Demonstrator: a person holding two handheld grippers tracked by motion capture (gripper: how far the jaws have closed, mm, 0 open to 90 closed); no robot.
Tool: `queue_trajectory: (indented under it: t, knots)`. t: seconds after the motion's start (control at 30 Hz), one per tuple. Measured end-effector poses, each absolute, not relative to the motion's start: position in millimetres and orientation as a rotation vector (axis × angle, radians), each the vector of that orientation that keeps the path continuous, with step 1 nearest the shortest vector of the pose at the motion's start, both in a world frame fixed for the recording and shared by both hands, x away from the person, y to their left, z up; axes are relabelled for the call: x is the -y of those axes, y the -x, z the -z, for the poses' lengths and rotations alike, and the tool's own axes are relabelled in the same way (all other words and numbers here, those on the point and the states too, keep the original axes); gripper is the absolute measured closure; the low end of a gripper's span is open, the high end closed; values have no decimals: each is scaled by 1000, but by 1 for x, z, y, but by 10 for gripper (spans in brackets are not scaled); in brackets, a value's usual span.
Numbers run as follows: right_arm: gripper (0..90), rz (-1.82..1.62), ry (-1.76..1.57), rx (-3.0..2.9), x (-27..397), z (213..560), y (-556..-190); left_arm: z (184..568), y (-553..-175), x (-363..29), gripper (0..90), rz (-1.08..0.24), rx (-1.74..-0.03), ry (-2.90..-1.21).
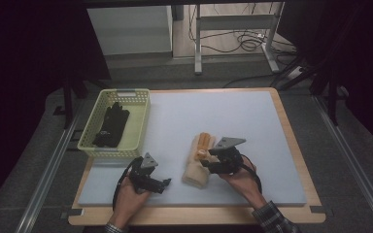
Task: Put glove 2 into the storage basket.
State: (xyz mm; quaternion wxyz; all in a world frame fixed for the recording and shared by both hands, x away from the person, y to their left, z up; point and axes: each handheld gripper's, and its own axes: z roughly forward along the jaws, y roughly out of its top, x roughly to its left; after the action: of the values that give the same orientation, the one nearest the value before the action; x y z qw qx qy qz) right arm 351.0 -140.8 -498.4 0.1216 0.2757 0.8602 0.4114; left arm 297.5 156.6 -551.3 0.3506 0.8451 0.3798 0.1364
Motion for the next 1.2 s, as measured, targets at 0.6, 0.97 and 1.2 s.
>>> queue_trajectory:
  t: [0.6,0.97,1.2]
  knots:
    - [492,-1180,-863,-2500,119,502,-349,551,-297,-156,6,-352,-985,-2188]
    - [733,-1170,-884,-2508,172,500,-329,551,-297,-156,6,-350,-986,-2187]
    - [832,-1181,-861,-2572,174,518,-320,551,-297,-156,6,-351,-986,-2186]
